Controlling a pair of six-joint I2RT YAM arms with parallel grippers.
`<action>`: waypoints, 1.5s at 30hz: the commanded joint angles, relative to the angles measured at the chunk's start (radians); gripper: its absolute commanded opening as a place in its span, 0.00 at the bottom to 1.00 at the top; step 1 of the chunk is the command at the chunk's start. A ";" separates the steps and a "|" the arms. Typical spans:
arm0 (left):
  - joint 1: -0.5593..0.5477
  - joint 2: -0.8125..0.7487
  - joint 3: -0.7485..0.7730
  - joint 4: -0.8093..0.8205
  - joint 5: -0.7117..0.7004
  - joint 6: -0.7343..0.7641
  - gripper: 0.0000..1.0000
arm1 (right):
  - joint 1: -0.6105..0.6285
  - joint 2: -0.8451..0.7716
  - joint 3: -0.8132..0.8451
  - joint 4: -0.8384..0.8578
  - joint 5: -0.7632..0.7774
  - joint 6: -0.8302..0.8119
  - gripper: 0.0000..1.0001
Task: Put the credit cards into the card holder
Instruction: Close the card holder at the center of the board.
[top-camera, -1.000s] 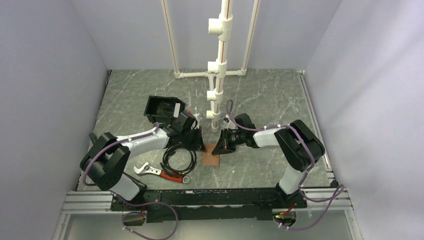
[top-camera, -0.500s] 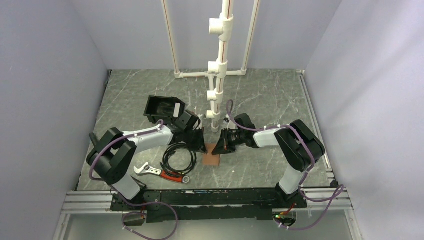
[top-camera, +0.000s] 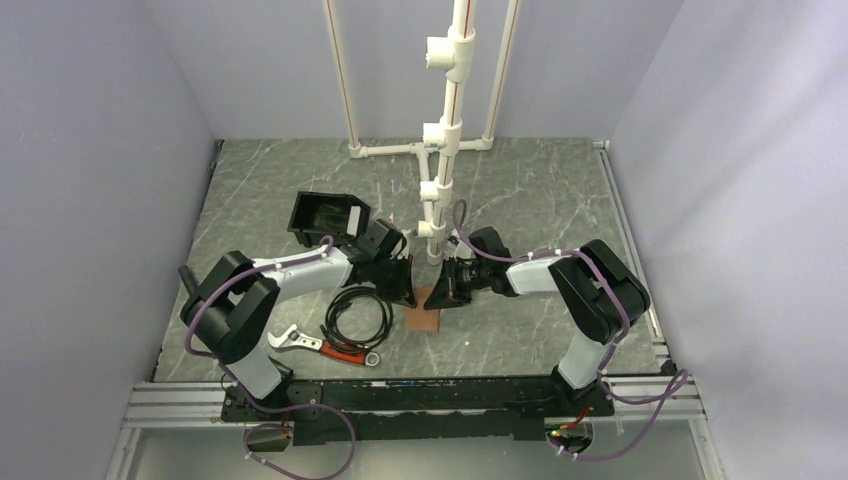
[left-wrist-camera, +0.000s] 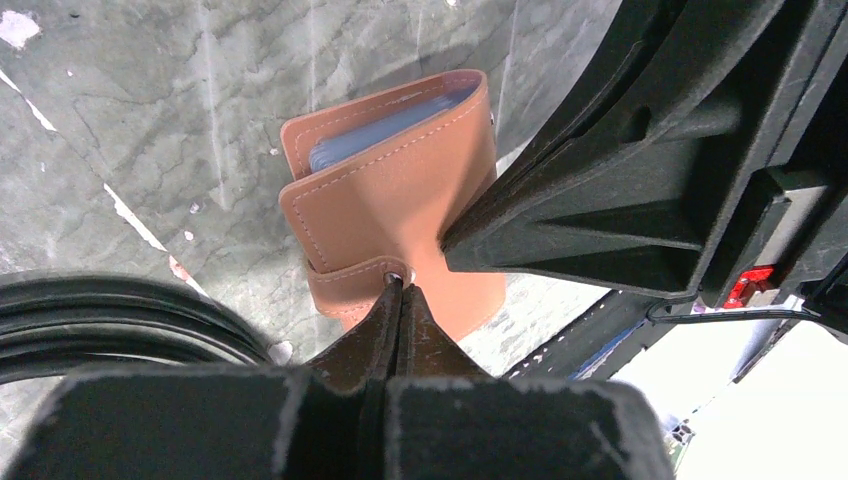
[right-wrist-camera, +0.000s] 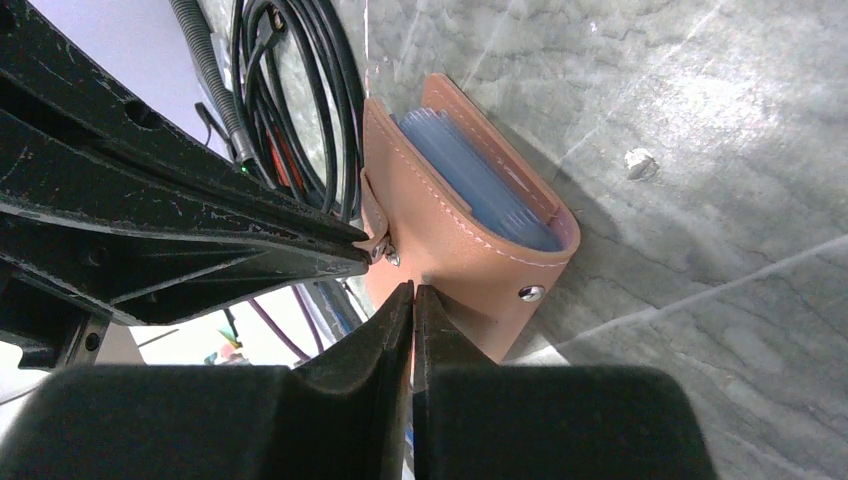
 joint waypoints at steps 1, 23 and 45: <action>-0.042 0.037 0.014 0.028 0.048 0.034 0.00 | 0.023 0.014 0.004 -0.046 0.112 -0.020 0.07; -0.072 0.053 -0.008 0.026 0.081 0.056 0.00 | 0.028 0.041 0.009 -0.043 0.104 -0.017 0.06; -0.072 -0.007 -0.056 0.044 0.088 0.071 0.00 | 0.036 0.046 0.013 -0.054 0.108 -0.021 0.06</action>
